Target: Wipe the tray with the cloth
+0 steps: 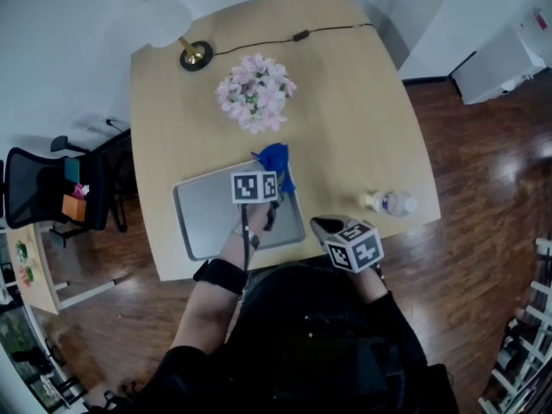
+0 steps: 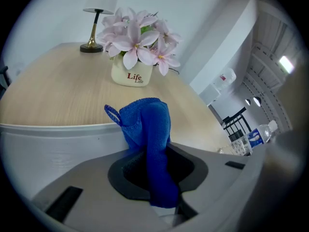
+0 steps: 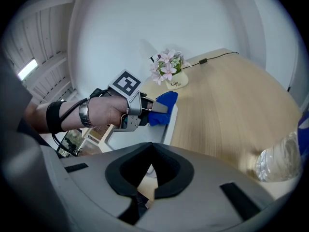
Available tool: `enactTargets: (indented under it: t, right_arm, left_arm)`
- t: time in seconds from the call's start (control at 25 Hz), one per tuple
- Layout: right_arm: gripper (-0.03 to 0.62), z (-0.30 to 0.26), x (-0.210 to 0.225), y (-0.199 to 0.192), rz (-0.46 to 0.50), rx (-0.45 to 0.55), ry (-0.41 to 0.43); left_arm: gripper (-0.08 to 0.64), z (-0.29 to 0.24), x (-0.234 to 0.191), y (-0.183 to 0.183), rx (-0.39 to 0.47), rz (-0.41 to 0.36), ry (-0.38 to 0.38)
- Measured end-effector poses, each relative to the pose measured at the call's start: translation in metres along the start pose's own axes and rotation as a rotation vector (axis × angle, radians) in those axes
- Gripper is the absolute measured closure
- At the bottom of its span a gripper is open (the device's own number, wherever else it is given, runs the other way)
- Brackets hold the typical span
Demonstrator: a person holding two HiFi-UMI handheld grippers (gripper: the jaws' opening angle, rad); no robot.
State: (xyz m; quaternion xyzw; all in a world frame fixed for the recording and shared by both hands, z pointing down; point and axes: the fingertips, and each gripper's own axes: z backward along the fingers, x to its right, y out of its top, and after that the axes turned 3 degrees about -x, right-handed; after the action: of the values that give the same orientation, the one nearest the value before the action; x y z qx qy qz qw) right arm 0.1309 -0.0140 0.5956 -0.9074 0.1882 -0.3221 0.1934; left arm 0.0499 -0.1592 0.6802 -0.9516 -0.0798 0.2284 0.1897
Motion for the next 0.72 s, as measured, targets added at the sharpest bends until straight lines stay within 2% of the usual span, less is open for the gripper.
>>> enactTargets:
  t: [0.32, 0.72]
  right_arm:
    - [0.594, -0.001, -0.01, -0.006, 0.017, 0.003, 0.005]
    - [0.594, 0.011, -0.019, -0.026, 0.007, 0.014, -0.011]
  left_arm:
    - [0.468, 0.002, 0.002, -0.009, -0.008, -0.044, 0.032]
    - [0.468, 0.016, 0.032, -0.071, -0.032, -0.045, -0.012]
